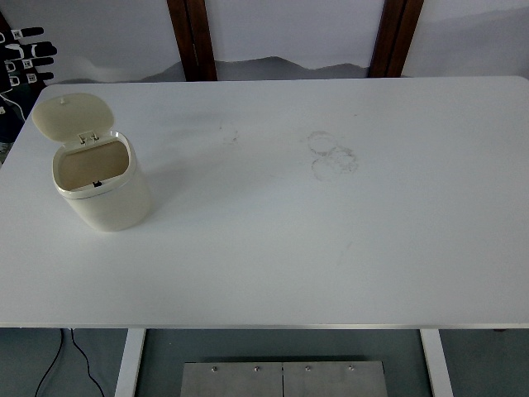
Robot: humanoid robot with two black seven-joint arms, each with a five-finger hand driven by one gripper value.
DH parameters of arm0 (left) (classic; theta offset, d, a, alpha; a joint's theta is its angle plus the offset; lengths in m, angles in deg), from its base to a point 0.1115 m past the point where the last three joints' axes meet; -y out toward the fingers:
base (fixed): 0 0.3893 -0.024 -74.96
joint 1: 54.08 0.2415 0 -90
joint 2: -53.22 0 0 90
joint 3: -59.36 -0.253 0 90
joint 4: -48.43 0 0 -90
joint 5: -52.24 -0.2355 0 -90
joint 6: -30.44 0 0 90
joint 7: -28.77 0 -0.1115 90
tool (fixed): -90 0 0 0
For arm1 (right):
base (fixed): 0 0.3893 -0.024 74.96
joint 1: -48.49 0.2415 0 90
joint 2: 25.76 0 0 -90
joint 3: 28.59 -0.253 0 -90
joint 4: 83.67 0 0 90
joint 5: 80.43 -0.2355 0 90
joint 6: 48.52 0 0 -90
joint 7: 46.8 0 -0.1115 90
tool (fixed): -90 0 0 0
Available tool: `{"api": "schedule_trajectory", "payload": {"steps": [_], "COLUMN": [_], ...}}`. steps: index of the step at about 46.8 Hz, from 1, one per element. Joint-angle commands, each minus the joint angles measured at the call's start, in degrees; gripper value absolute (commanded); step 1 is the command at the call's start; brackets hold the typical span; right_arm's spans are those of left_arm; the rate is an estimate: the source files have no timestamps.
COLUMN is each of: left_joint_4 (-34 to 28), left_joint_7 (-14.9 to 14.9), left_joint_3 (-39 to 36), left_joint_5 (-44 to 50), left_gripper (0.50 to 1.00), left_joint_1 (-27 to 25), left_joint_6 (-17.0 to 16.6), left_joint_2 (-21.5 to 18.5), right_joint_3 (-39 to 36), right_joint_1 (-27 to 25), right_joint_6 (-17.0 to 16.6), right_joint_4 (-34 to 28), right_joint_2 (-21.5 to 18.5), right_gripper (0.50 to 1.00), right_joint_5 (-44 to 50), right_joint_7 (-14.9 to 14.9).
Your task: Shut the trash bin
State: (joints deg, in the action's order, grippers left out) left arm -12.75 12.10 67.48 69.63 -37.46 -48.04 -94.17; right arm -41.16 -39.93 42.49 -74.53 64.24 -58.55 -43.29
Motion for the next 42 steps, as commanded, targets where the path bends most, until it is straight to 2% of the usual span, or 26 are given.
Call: {"api": "schedule_trajectory", "payload": {"steps": [1,8,12,22,29,42], "left_joint_4": [-0.35,-2.54,-2.98,-3.07,-3.25,-7.29], "left_joint_7": [-0.20,-0.73,-2.31,-3.10,-4.15,-4.60], "left_joint_3": [-0.83,-1.53,-3.28,-10.23,-12.25,-13.92], "left_joint_5": [0.09,0.09,0.09,0.01,0.09,0.09], "left_gripper": [1.000,1.000,1.000,1.000,1.000,1.000], "left_joint_1": [0.07,-0.45,-1.42,-6.60,-9.15,-9.51], "left_joint_6": [-0.09,-0.62,-0.62,-0.62,-0.53,-0.97], "left_joint_2": [0.17,0.00,-0.18,-0.53,-0.53,-0.44], "right_joint_3": [0.00,0.00,0.00,0.00,0.00,0.00], "right_joint_1": [0.00,0.00,0.00,0.00,0.00,0.00], "right_joint_6": [-0.04,-0.04,0.05,-0.04,-0.04,-0.04], "right_joint_4": [0.00,0.00,0.08,0.00,0.09,0.09], "right_joint_2": [0.00,0.00,0.00,0.00,0.00,0.00], "right_gripper": [0.995,0.995,0.995,0.995,0.995,0.995], "right_joint_5": [0.00,0.00,0.00,0.00,0.00,0.00], "right_joint_7": [0.01,0.01,0.01,0.01,0.01,0.01]}}
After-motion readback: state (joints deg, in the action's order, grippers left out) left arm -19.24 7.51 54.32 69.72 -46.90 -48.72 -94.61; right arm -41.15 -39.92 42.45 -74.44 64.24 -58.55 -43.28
